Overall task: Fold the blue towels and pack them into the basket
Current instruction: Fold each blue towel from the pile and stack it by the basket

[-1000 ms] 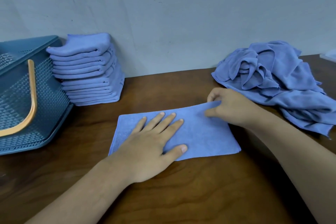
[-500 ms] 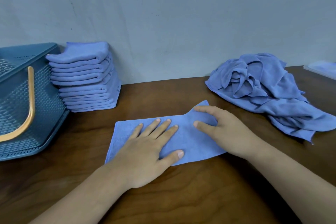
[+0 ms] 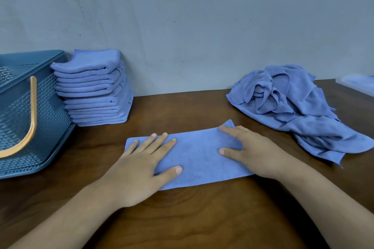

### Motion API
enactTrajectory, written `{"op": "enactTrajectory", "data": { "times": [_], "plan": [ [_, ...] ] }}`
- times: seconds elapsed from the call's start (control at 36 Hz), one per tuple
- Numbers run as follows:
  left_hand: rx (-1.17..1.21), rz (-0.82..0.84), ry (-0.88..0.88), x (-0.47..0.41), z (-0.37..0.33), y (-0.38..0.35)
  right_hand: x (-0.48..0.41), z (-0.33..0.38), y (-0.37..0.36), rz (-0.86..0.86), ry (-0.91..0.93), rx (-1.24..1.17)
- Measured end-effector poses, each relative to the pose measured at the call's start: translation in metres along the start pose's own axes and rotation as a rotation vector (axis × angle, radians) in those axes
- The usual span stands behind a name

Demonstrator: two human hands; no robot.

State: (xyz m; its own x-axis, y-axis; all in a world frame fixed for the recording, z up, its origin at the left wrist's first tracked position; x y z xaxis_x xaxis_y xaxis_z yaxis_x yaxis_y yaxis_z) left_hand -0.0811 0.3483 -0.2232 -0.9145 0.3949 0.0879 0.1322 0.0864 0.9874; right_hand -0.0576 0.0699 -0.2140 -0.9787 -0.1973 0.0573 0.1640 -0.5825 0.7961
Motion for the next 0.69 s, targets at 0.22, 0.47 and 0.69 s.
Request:
{"op": "enactTrajectory", "data": {
  "times": [0.22, 0.47, 0.69],
  "plan": [
    [0.079, -0.013, 0.01, 0.032, 0.063, 0.007, 0.007, 0.011, 0.003, 0.009, -0.024, 0.015],
    [0.098, -0.091, 0.001, 0.037, 0.073, 0.004, -0.002, 0.012, 0.008, -0.066, -0.05, -0.172],
    [0.146, -0.128, -0.009, 0.035, 0.073, 0.004, -0.01, 0.06, 0.031, -0.118, -0.097, -0.079]
  ]
}}
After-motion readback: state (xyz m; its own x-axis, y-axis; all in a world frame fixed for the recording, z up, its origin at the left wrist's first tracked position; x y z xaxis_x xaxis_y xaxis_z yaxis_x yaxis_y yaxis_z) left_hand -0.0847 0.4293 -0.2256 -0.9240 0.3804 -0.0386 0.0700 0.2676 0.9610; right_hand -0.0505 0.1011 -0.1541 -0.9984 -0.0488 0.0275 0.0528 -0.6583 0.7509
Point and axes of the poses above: each hand's wrist, its own x-axis away from the middle knuckle, its own y-axis out of the back of the hand, z = x × y, the point moved 7 cm from there along -x, towards the middle knuckle, and after that the axes turned 4 degrees about -x, right-handed, at the moved point
